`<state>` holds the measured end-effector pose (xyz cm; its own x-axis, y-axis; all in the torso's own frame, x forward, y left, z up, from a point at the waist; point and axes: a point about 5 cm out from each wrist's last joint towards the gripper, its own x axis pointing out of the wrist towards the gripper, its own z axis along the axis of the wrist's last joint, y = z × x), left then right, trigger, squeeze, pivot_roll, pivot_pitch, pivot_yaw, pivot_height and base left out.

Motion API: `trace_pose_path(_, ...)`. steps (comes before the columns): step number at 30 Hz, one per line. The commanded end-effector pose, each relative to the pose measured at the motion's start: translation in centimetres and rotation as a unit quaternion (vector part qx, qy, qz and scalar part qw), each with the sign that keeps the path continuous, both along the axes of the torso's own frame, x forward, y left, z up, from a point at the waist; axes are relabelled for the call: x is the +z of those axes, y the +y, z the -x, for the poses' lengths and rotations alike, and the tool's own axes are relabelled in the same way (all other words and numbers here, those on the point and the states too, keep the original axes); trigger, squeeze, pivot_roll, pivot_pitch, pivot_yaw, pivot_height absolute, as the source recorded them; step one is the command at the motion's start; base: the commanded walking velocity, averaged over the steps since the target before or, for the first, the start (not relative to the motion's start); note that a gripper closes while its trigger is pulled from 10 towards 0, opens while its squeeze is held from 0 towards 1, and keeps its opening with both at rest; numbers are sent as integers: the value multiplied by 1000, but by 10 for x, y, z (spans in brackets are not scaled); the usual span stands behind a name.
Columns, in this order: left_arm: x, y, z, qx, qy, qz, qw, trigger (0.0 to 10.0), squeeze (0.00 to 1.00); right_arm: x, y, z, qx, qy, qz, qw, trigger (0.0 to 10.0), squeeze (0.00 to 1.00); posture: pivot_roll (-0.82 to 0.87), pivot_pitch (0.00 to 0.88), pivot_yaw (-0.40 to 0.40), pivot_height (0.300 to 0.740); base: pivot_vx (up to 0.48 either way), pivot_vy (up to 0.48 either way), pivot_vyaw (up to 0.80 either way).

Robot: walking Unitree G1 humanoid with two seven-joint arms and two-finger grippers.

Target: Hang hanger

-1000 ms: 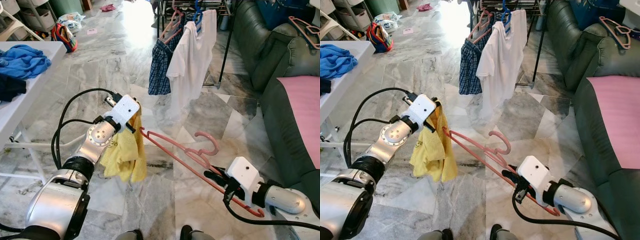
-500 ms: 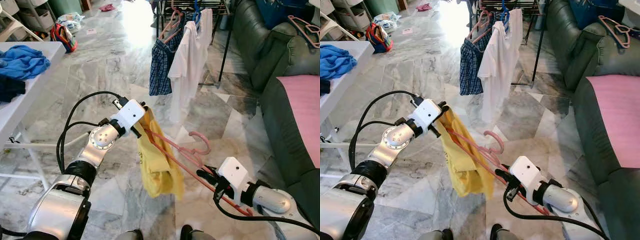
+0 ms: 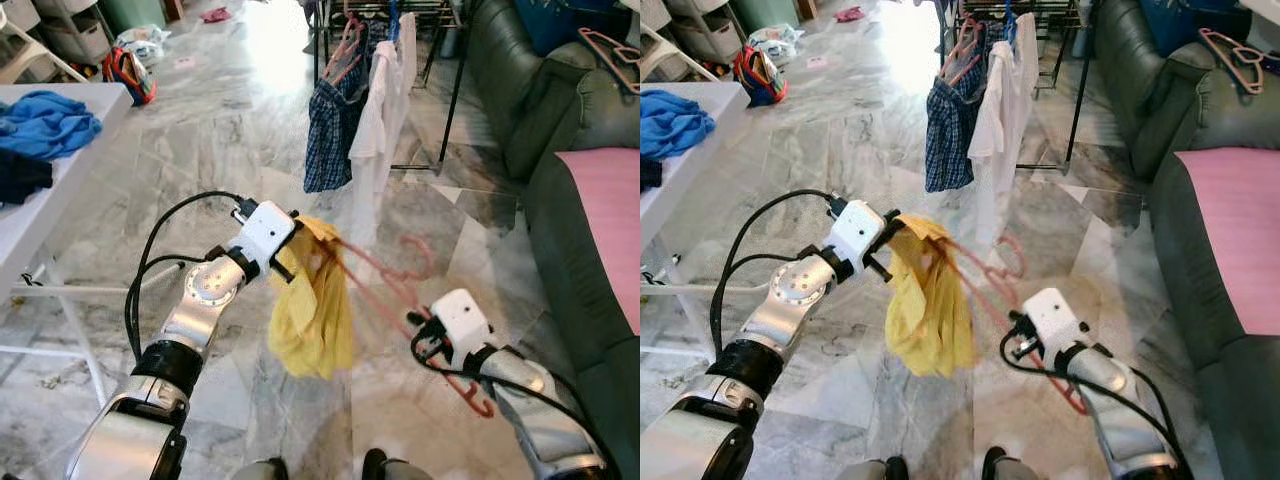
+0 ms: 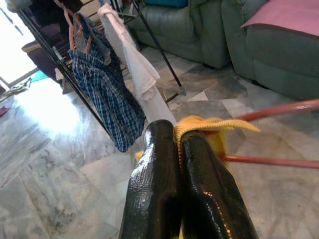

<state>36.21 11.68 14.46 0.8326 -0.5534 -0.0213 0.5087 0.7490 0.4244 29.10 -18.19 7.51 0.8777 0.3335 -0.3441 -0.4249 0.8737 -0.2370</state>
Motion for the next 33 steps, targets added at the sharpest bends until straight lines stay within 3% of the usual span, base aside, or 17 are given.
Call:
trace_pose_path(1,2,5,1,9,-2,1,1000,3216,0,9,-11,-9,-38,-26,-4,999,10000,0,-80,183,55,740,0,0,0)
trace_pose_path(5,-2,5,1,17,-7,-23,1000,4039,0,18,4,-15,19,-35,-22,999,10000,0,-78,180,53,740,0,0,0)
trace_pose_path(9,-2,5,-1,27,-5,-24,999,4588,0,18,15,-8,79,-21,-37,996,10000,0,-75,177,51,740,0,0,0)
trace_pose_path(12,1,-1,-2,27,-6,-20,999,4824,0,7,23,12,159,22,-39,986,10000,0,-77,176,52,740,0,0,0)
trace_pose_path(14,2,-3,-2,27,-7,-20,999,5216,0,2,24,20,186,43,-44,981,10000,0,-82,177,54,740,0,0,0)
trace_pose_path(18,3,-7,-3,22,-8,-19,1000,4902,0,-7,21,34,217,77,-33,973,10000,0,-87,176,60,740,0,0,0)
trace_pose_path(22,4,-11,-3,10,-3,-18,1000,4863,0,-13,7,24,153,72,13,986,10000,0,-94,176,61,740,0,0,0)
trace_pose_path(25,1,-13,-3,7,11,-30,999,4745,0,-9,-6,5,59,36,49,996,10000,0,-101,174,66,740,0,0,0)
trace_pose_path(29,-8,-10,-1,11,28,-49,998,4980,0,0,-8,-5,8,1,35,999,10000,0,-102,172,67,740,0,0,0)
trace_pose_path(30,-9,-9,-1,13,28,-53,998,5255,0,1,-4,-3,28,4,23,999,10000,0,-100,171,67,740,0,0,0)
trace_pose_path(32,-8,-6,-3,25,17,-59,998,5216,0,-2,21,17,155,47,-25,987,10000,0,-98,169,65,740,0,0,0)
trace_pose_path(33,-7,-5,-3,28,16,-57,998,5216,0,-3,23,21,173,58,-28,983,10000,0,-97,168,64,740,0,0,0)
